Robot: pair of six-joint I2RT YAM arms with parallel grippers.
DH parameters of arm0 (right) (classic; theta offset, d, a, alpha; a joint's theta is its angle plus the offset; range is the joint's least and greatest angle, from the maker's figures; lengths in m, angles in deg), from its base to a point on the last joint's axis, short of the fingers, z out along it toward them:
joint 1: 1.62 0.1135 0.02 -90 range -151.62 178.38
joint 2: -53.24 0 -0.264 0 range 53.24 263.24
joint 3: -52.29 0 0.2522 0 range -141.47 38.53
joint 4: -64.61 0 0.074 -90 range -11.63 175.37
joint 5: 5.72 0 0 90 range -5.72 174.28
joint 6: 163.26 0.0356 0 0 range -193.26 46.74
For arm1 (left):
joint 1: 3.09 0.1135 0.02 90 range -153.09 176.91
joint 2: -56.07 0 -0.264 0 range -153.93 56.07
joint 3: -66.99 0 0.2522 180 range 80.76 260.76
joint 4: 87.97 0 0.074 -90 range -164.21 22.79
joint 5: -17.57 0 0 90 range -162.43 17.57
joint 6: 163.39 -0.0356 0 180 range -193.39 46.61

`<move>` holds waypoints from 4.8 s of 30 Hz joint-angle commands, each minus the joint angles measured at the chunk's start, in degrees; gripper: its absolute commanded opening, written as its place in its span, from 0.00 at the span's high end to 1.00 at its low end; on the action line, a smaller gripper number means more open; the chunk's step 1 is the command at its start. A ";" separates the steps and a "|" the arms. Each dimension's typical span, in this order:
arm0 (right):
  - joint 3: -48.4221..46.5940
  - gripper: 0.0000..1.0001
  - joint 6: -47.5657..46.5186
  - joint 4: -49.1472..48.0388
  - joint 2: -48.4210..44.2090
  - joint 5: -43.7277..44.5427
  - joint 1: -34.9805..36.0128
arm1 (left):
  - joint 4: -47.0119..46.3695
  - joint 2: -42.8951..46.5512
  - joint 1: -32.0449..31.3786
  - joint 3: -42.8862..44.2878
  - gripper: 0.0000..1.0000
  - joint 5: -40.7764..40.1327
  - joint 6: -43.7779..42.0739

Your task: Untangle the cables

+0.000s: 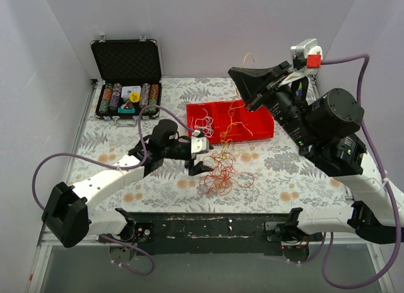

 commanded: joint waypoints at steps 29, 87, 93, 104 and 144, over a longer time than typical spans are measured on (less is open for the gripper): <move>0.86 0.99 -0.98 -3.29 -3.94 2.05 0.33 | -5.52 -0.50 -4.64 -1.95 1.00 -14.77 -1.09; 1.48 0.99 -35.61 -16.83 -12.04 37.48 7.45 | 28.07 14.97 43.97 -6.62 1.00 -5.91 -4.09; -0.02 0.99 -38.42 -20.77 -5.62 34.40 7.45 | 30.00 15.50 43.88 -5.38 1.00 -2.22 -3.21; -5.20 0.99 -25.71 -12.63 8.88 22.29 -4.21 | 33.51 16.90 43.88 -4.06 1.00 1.13 -3.29; -5.65 0.99 -6.61 -6.81 21.72 0.91 -25.95 | 33.08 18.23 43.97 -7.49 1.00 0.60 -5.76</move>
